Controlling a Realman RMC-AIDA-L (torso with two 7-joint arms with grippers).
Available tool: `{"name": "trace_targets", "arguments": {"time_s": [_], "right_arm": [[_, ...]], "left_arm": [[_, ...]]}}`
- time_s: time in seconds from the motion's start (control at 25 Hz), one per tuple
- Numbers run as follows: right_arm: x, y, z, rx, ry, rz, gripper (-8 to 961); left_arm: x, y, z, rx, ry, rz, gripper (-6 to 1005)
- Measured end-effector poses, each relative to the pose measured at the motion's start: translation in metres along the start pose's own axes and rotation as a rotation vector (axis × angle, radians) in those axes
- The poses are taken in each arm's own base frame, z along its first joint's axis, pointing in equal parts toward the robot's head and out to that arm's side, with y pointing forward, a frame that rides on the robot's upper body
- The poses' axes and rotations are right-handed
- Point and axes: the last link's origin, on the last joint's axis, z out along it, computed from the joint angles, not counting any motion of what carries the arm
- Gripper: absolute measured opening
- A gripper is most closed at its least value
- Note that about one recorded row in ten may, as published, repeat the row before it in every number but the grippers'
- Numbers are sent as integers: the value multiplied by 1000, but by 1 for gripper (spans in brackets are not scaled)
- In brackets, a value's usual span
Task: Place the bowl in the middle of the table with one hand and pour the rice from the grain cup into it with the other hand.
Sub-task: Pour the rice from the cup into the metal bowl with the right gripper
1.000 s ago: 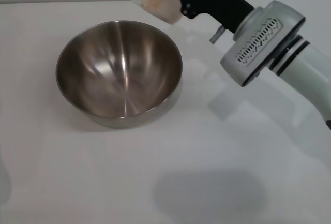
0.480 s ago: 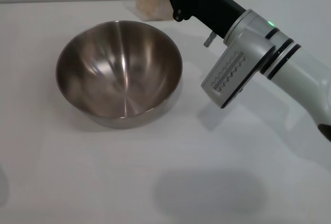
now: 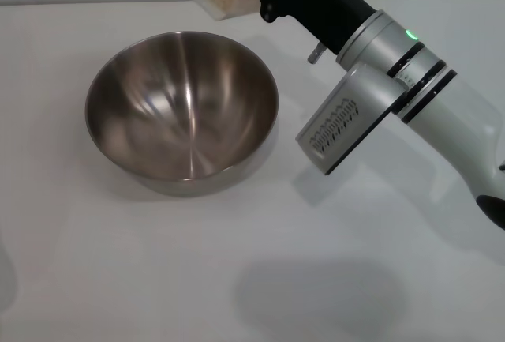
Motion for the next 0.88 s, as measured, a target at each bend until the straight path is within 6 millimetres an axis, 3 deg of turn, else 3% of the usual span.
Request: {"name": "trace_targets", "arguments": {"time_s": [0.44,0.88], "right_arm": [[-13,4,-1,-32,-104,-83,1],[-14,-5,-6,41,-122,-221,1]], "left_arm": [[2,-3,-2,13,19,-1,758],[4,-4,0,19,27,-1,758]]}}
